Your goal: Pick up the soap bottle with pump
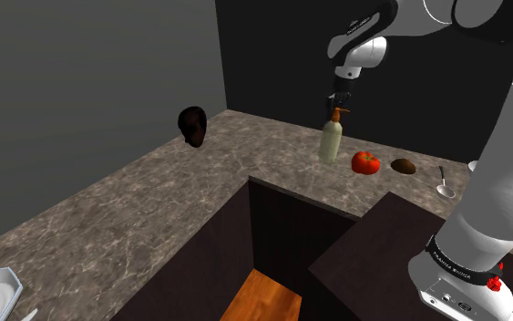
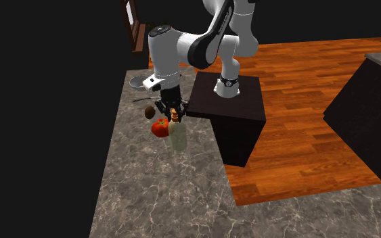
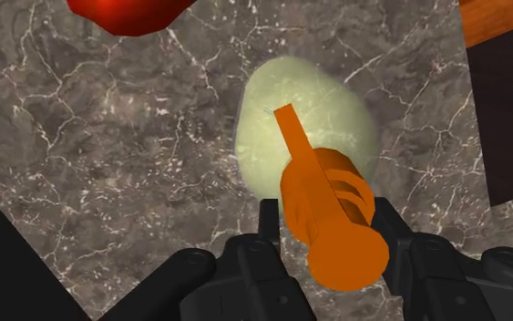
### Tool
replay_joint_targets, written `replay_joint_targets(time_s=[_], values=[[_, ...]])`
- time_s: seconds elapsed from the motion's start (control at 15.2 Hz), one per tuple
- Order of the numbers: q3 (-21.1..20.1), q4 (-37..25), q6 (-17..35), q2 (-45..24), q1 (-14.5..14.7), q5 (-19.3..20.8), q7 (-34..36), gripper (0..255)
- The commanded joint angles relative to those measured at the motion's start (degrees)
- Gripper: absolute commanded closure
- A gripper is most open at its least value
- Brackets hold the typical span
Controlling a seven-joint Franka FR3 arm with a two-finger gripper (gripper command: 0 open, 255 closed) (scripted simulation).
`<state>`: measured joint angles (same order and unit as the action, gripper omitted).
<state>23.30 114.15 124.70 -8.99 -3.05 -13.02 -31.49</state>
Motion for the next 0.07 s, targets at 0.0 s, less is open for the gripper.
replay_joint_targets(time_s=[0.0], values=[[0.1, -0.4, -0.5, 0.1, 0.0, 0.1, 0.1, 255]])
